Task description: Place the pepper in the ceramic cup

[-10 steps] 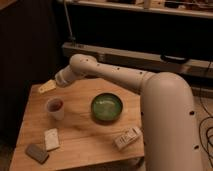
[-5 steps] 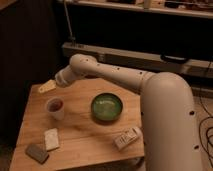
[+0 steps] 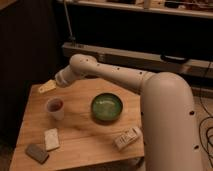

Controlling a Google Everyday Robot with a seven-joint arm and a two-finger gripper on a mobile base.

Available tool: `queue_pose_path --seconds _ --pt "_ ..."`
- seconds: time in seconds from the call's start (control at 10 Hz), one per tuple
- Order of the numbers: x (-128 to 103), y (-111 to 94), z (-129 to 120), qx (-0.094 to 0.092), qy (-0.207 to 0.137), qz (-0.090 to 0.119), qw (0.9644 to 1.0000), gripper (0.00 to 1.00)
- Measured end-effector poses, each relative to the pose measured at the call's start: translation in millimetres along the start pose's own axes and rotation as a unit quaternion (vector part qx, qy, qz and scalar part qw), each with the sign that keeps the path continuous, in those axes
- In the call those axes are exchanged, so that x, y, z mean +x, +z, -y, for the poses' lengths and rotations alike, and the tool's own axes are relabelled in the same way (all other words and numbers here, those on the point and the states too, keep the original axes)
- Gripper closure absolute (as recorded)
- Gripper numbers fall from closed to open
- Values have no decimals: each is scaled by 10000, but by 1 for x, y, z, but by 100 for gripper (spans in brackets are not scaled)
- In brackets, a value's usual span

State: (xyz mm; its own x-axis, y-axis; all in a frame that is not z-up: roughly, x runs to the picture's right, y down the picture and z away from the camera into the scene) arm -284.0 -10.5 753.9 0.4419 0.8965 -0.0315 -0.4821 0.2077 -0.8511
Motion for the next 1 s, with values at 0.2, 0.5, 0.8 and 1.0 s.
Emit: queue_pose_path --seconds 0.2,0.5,0.8,1.0 --pt "1 0 0 5 -11 5 10000 9" --pt "5 1 -5 19 -76 46 10000 9" --pt "8 0 -7 15 -107 55 9999 9" --pt "10 0 -8 13 -140 72 9999 9"
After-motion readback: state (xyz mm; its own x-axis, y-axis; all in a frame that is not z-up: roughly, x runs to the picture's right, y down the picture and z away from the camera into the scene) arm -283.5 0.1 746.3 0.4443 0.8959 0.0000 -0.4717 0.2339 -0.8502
